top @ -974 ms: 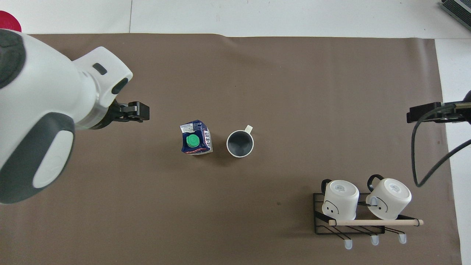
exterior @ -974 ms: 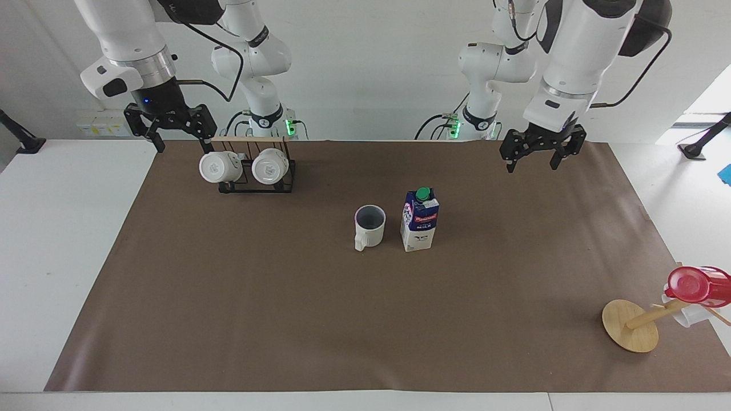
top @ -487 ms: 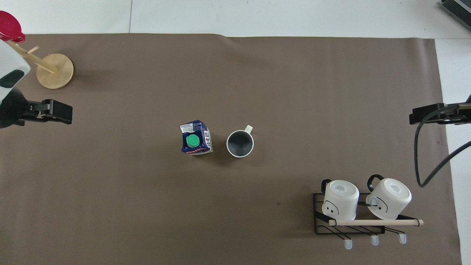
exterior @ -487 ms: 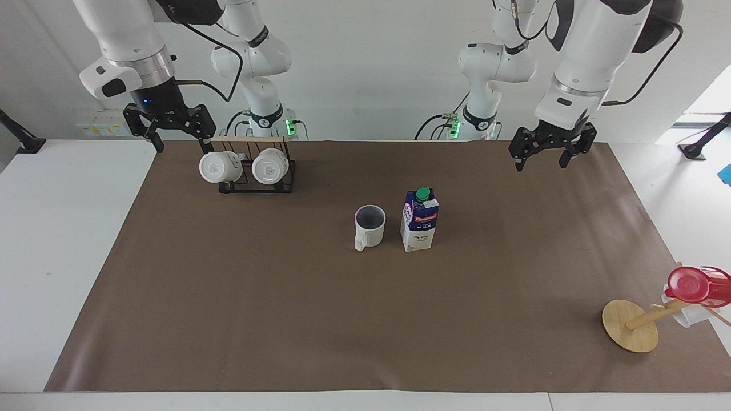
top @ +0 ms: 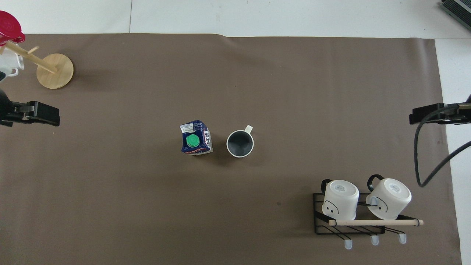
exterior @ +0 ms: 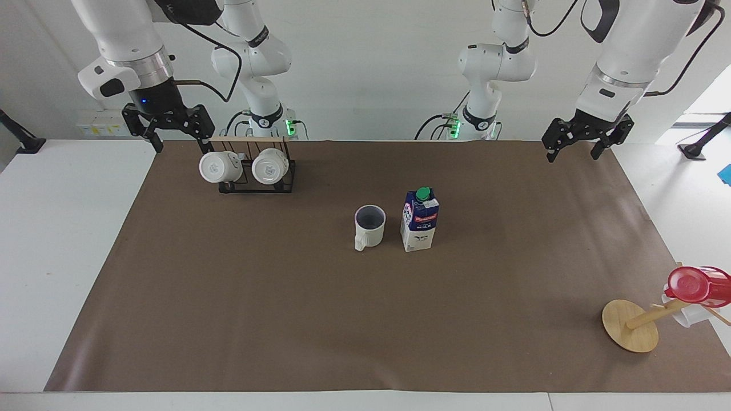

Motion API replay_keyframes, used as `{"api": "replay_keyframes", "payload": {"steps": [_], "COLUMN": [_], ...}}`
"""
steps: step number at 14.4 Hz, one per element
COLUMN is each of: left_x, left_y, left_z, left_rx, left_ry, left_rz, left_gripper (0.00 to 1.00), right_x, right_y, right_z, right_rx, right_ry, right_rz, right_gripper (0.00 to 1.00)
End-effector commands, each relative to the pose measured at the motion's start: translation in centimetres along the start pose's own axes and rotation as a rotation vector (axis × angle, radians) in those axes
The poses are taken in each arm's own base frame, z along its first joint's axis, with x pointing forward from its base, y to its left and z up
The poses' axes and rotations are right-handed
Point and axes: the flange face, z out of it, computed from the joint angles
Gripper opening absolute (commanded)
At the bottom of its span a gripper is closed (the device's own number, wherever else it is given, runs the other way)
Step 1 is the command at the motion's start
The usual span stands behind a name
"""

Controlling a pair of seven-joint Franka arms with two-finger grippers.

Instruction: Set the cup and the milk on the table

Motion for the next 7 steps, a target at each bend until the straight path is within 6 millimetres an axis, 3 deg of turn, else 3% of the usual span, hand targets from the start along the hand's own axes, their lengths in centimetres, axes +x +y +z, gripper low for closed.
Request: {"api": "replay_keyframes", "payload": {"steps": [1,7], "left_x": [-1.0,-1.41], "left_y": [0.34,-0.2], "left_z": [-1.24,-1.45], "left_rx": [-0.018,-0.019], "left_ry": [-0.01,-0.013], "left_rz": [0.023,0.044], "left_gripper": [1.0,1.0], "right_x": [-0.59,-0.61], "right_y": [0.33,0.23], "right_z": [-0.05,-0.04], "right_rx": [0.006,0.008], "right_ry": [0.003,0.001], "right_rz": [-0.023,-0.023], "right_gripper": [1.0,1.0]}}
